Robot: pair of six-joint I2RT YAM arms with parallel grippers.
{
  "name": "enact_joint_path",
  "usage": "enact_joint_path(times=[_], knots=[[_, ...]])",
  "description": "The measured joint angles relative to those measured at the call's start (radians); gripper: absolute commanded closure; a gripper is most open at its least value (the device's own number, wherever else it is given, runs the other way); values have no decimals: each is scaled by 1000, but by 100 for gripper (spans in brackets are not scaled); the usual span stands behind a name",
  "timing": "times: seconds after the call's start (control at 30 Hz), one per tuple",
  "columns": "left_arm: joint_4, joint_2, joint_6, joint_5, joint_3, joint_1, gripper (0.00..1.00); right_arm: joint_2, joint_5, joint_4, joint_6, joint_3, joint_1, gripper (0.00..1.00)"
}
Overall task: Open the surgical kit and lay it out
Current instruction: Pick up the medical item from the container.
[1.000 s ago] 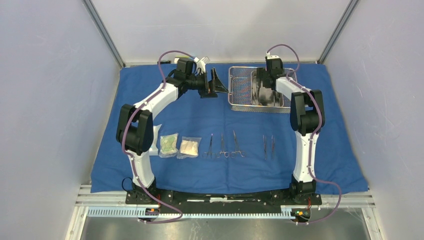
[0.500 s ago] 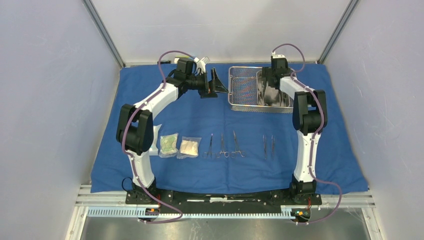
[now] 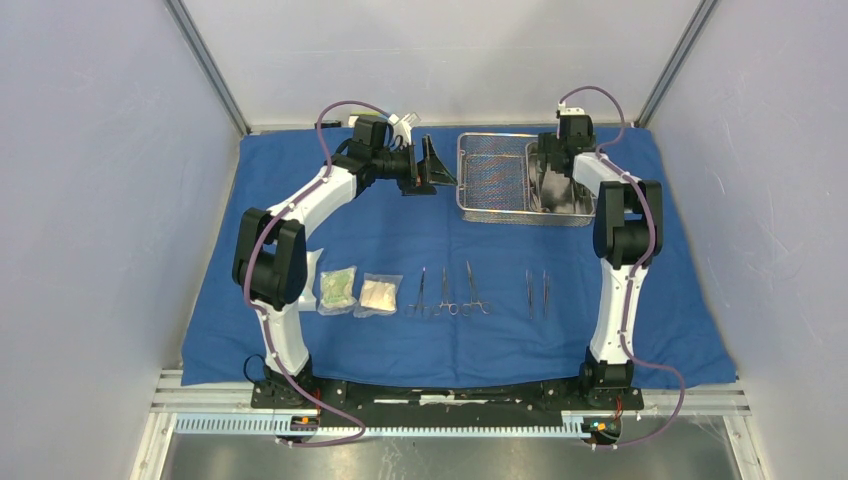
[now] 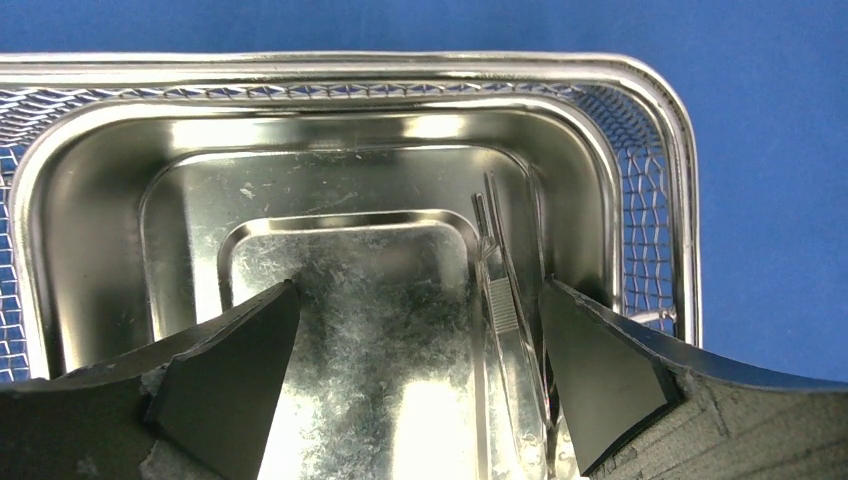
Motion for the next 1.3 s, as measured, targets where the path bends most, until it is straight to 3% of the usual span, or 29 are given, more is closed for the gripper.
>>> enact_joint_path(times=[0.7,1.3], knots=[[22,0,-35,24,-3,0,0,37,-224,18,-53,38,-83,4],[30,0,-36,24,-16,0,0,-32,-401,9,-143,-61,-110,46]])
